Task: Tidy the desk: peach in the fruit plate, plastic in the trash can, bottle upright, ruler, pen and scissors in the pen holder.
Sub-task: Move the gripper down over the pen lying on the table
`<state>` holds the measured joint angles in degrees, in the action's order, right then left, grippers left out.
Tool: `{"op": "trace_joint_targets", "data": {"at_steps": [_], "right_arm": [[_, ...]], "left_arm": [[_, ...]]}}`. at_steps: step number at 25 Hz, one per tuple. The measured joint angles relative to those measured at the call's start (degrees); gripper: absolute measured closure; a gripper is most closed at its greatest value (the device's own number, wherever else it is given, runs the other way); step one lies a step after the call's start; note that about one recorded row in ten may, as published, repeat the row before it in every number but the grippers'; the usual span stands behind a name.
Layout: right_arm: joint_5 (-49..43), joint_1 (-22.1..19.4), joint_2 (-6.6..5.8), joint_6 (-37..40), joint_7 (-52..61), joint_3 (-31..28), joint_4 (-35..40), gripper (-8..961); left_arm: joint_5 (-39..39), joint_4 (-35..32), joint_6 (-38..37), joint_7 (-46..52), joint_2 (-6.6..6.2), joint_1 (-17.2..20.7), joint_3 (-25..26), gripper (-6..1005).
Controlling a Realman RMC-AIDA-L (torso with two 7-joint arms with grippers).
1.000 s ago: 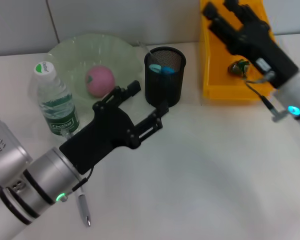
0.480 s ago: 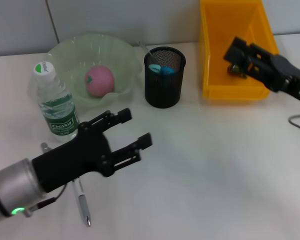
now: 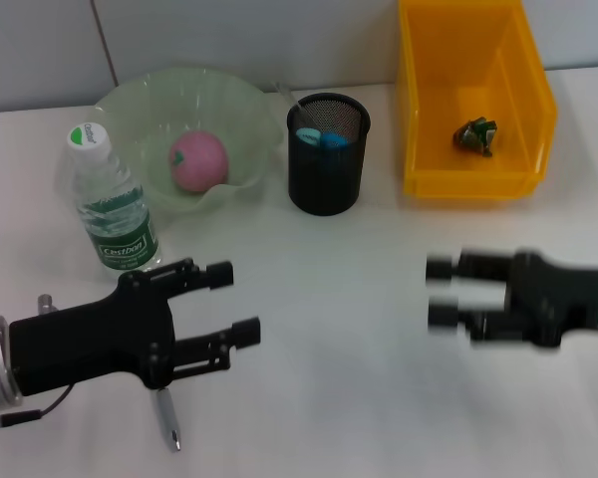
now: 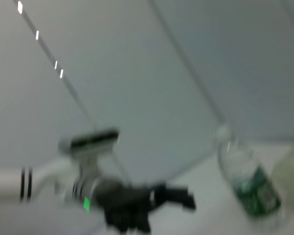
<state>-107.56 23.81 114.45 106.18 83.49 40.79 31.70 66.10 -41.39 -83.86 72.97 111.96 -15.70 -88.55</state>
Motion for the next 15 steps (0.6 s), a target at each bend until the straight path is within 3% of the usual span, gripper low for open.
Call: {"op": "trace_joint_targets", "data": {"at_steps": [2,3,8,11,15], "right_arm": [[-2.15,0.13,0.05,0.12,0.15,0.06,0.66,210],[-5.88,0.34,0.30,0.19,0.22,0.05,1.94,211],[-10.33,0.56,0.63,-0.28,1.04,-0.30,3.70,212],[-13.66,1.58,0.21,-0.55,5.12,-0.37,3.83,212],[-15.25,2.20,-0.03,-0.60,7.99,-0.45,3.84,212]], "left_arm": [[1.95,-0.77,-0.16,1.26,0.00,0.00,0.86,238],[8.91,-4.28,-1.32,6.05,0.00,-0.02,4.07,238],[21.23,-11.60,-6.47,13.55,0.06,-0.66,11.15,239],[31.35,-16.68,-14.61,16.30,0.40,-3.48,18.34,240],[35.18,-18.65,-17.64,16.68,0.60,-5.44,20.45,241]]}}
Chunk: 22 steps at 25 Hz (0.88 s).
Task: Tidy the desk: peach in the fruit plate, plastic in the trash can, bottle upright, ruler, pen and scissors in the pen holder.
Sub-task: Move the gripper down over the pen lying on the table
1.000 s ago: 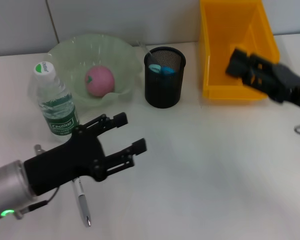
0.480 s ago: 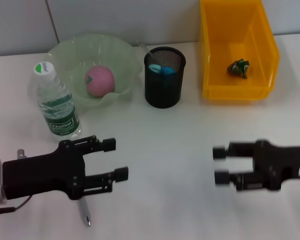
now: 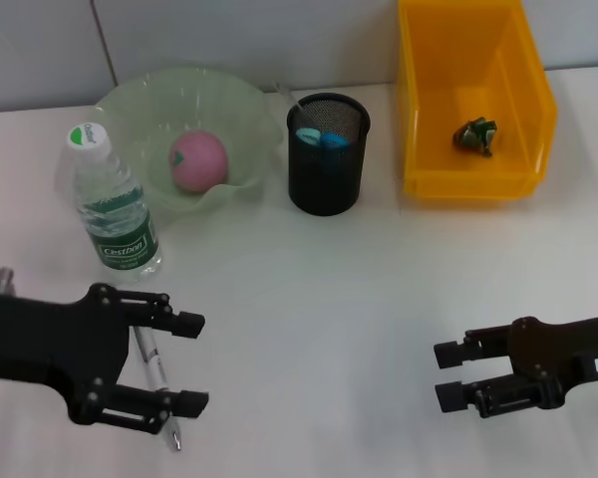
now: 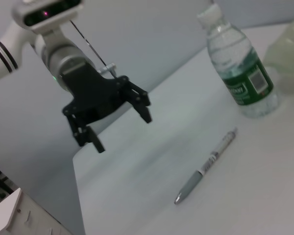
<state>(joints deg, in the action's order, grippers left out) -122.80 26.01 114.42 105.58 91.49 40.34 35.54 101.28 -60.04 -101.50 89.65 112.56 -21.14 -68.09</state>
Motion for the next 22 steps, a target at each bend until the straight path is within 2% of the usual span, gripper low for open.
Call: {"op": "trace_joint_targets", "data": {"at_steps": [2,5,6,8,10,13,14,15,16,18,21,22], "right_arm": [[-0.39,0.27,-0.14,-0.04,1.80,-0.01,0.01,212],[-0.51,0.38,-0.26,-0.04,4.05,-0.43,0.05,212],[-0.57,0.39,-0.31,-0.05,5.22,-1.05,0.05,212],[-0.60,0.39,-0.33,-0.04,5.56,-1.31,0.05,213],[-0.61,0.41,-0.39,-0.04,5.87,-1.91,-0.05,213],[-0.64,0.43,-0.40,-0.29,6.88,-2.45,-0.16,213],[-0.68,0.44,-0.41,-0.54,8.19,-2.58,-0.14,213],[-0.68,0.44,-0.41,-0.54,8.19,-2.58,-0.14,213],[-0.84,0.46,-0.44,-0.41,9.39,-2.68,0.00,213],[-1.05,0.57,-0.56,-0.11,10.28,-2.79,0.16,213],[-1.14,1.06,-0.87,-0.25,10.86,-3.40,0.28,213],[-1.11,1.30,-0.95,-0.39,10.96,-3.77,0.29,212]], "left_arm": [[6.64,-3.18,-3.76,0.09,0.17,-3.89,1.60,241],[8.86,-4.23,-5.29,-0.44,0.15,-5.65,1.75,242],[12.70,-7.07,-7.62,-2.35,0.27,-8.37,1.79,242],[14.17,-8.58,-8.27,-3.70,0.51,-9.13,1.75,243],[16.94,-12.61,-8.98,-7.01,1.41,-10.36,1.70,243],[17.18,-12.98,-9.02,-7.34,1.48,-10.44,1.68,243],[18.76,-16.22,-9.25,-9.72,2.13,-11.12,1.29,243],[18.76,-16.22,-9.25,-9.72,2.13,-11.12,1.29,243],[21.26,-21.12,-10.46,-13.16,3.39,-11.73,0.97,243],[22.05,-22.89,-11.17,-14.87,3.84,-11.86,0.98,243],[22.54,-24.47,-11.77,-16.69,4.21,-11.89,0.93,243],[22.95,-26.60,-12.24,-20.37,3.84,-11.96,-1.79,243]]}}
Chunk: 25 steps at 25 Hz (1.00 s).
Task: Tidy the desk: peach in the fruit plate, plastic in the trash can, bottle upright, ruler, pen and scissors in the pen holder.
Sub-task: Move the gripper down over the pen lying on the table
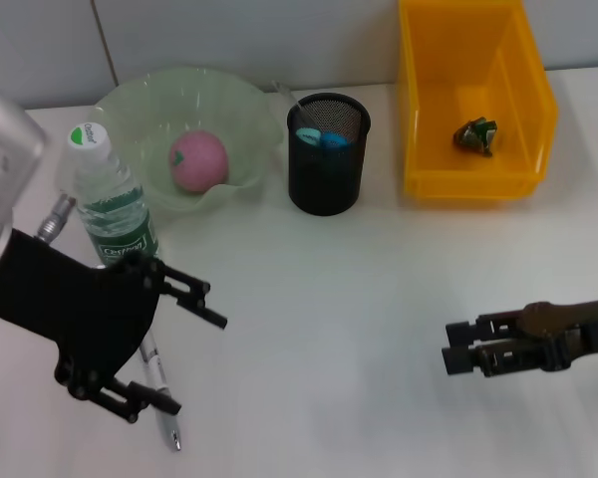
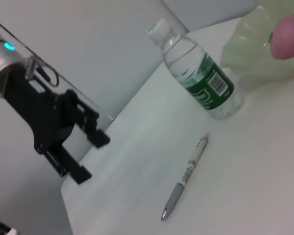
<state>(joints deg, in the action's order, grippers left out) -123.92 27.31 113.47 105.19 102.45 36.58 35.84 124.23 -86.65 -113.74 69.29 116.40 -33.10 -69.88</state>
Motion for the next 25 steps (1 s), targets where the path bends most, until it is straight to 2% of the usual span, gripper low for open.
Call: {"op": "trace_joint_targets", "data": {"at_steps": [3,4,7,11,14,17,19,25], "right_arm": [[0.21,0.46,-0.12,-0.14,0.02,-0.74,0.02,212],[0.31,0.86,-0.14,-0.25,-0.24,-1.17,0.04,213],[0.35,1.18,-0.14,-0.45,-0.60,-1.29,0.14,214],[0.70,1.61,-0.17,-0.88,-1.58,-1.37,0.45,216],[0.60,2.02,-0.30,-1.09,-1.89,-1.40,0.51,218],[0.56,1.84,-0.41,-1.12,-1.88,-1.63,1.01,220],[-0.19,1.21,-0.45,-1.08,-1.87,-2.95,2.11,221],[-1.06,0.72,-0.67,-0.21,-1.82,-4.81,2.81,222]], "left_arm": [[0.10,0.04,0.54,-0.85,-0.67,-0.31,-2.03,243],[1.09,0.44,2.78,-4.06,-1.28,-0.55,-4.69,243],[2.21,0.49,4.06,-5.81,-1.23,-0.56,-5.56,243],[6.33,0.54,5.96,-9.32,-0.01,-0.89,-6.83,243],[10.97,0.50,8.04,-12.12,1.97,-0.89,-8.15,242],[12.39,0.45,9.92,-13.07,2.28,-0.30,-10.15,242],[13.63,0.49,15.19,-13.88,2.19,0.77,-14.66,242],[16.52,0.67,18.04,-14.19,2.31,1.08,-17.40,242]]}}
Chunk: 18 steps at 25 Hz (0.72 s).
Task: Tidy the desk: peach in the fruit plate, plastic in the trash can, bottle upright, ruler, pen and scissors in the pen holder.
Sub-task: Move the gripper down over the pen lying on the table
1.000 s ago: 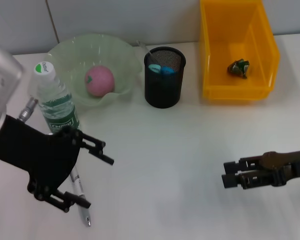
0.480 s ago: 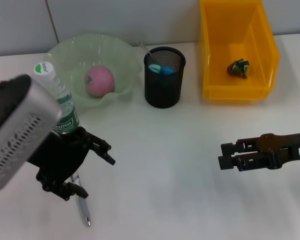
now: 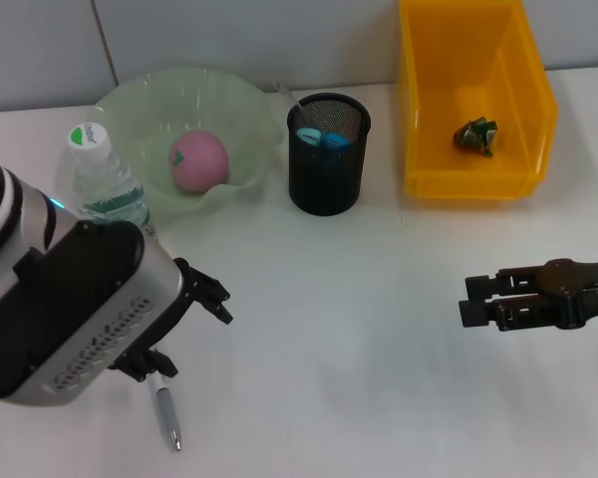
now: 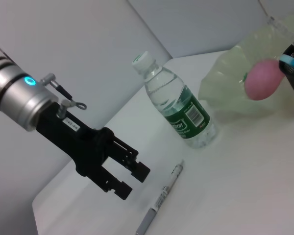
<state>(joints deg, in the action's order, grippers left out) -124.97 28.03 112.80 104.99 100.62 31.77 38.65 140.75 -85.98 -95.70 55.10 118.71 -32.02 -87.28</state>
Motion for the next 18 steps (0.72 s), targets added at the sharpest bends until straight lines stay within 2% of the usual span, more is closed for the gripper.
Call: {"op": "trace_joint_targets", "data": {"at_steps": [4,18], "right_arm": [[-0.44,-0.13,-0.03,0.52,0.18,-0.23,-0.10,224],[-0.41,0.83,-0.21,0.31,1.44,-0.27,-0.05,228]], "left_arm": [[3.13,0.71,2.12,1.36,0.05,0.24,-2.72,242],[8.11,2.30,1.74,0.51,-0.15,0.20,-5.75,243]]}}
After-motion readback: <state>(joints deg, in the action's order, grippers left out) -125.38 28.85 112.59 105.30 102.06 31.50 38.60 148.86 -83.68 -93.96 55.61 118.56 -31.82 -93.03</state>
